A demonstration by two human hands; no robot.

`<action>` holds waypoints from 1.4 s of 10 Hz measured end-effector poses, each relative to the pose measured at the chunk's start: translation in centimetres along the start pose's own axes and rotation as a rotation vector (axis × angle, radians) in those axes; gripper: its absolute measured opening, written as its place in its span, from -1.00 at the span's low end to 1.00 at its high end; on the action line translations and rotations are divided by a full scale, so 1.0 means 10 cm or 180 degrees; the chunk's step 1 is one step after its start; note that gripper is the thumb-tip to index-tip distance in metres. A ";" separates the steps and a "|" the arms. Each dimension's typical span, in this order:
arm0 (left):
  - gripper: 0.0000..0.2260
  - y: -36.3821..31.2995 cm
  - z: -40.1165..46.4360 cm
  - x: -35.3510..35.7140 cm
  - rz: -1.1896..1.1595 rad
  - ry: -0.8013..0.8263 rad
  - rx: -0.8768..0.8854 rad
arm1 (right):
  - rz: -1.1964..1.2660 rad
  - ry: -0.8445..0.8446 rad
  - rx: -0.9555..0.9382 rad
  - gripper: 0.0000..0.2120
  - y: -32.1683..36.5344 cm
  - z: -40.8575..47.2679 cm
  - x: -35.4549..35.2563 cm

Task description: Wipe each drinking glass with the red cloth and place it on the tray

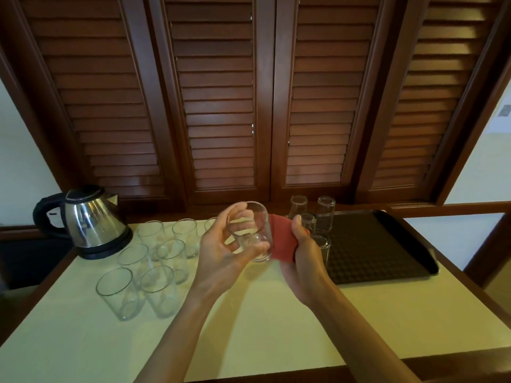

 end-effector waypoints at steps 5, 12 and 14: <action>-0.43 -0.36 0.14 -0.09 0.2459 0.0257 0.1364 | -0.4298 0.1677 -0.2582 -0.39 -0.03 -0.20 0.19; -0.25 -0.27 0.21 0.10 0.3710 0.0795 0.2204 | -0.1368 0.1163 0.0029 -0.74 0.05 -0.09 0.28; -0.34 -0.27 0.28 -0.02 0.3322 0.0914 0.1979 | -0.4959 0.2582 -0.2160 -0.35 0.05 -0.08 0.13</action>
Point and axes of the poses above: each hand's wrist, its own z-axis towards the middle knuckle, its own x-axis out of the palm, y = z × x, the point moved 5 cm from there along z, towards the middle knuckle, and after that the axes turned 3 degrees about y, right-handed, at the moved point
